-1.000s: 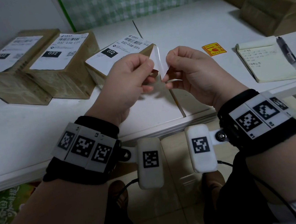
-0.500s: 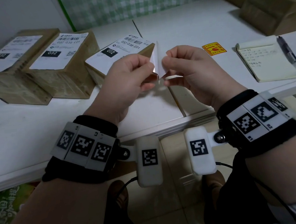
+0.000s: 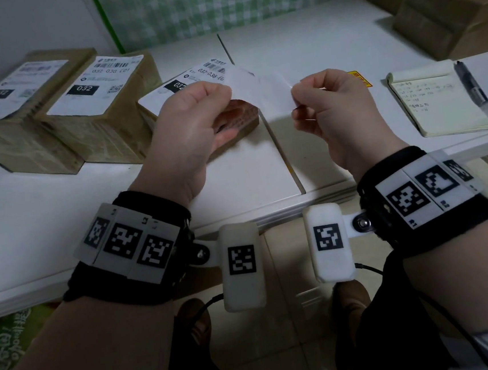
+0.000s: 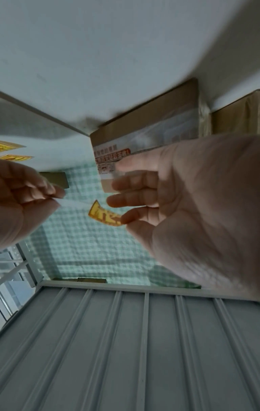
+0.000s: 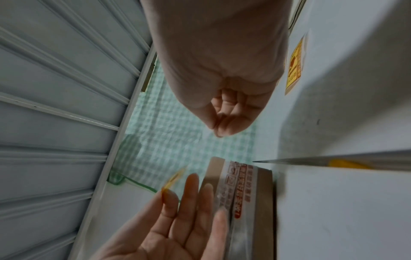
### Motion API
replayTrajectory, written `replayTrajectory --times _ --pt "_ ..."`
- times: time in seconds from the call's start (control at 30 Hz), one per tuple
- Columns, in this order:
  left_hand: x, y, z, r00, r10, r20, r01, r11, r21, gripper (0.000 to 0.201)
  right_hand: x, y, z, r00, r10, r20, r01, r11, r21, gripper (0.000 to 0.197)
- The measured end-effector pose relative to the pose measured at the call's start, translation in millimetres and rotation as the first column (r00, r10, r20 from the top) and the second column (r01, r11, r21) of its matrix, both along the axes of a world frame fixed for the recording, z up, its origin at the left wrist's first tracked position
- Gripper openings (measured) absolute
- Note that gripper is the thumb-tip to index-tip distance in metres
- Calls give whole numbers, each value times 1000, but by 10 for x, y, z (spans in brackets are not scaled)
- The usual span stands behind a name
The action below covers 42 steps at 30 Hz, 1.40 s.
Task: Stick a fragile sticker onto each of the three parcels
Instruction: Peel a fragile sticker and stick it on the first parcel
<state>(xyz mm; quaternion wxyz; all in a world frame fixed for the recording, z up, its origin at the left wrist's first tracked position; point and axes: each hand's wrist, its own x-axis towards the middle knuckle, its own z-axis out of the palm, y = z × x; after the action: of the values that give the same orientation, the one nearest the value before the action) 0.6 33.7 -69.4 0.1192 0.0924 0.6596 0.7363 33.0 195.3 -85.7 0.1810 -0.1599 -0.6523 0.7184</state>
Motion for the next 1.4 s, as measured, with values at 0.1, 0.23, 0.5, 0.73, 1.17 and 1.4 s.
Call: replayTrajectory --times 0.1,0.23,0.5,0.73,1.17,1.4 --pt "17 4 19 996 66 -56 -67 998 -14 22 -18 83 -26 994 -105 39 102 992 73 16" --pt "7 -17 35 976 158 -152 -176 978 -115 20 -38 153 -75 977 -195 87 174 963 208 20" --pt "12 4 -17 925 183 -332 -263 940 -216 13 -65 222 -112 934 -353 56 265 787 557 14" --pt "59 22 -4 831 174 -529 -325 923 -206 7 -4 70 46 971 -234 -46 230 867 441 20" --pt "118 60 -43 394 -221 -892 -511 754 -413 18 50 -38 104 989 141 47 -148 967 208 27" --pt "-82 -168 53 584 5 -811 -647 606 -463 52 -8 53 67 1000 27 11 -28 998 51 24"
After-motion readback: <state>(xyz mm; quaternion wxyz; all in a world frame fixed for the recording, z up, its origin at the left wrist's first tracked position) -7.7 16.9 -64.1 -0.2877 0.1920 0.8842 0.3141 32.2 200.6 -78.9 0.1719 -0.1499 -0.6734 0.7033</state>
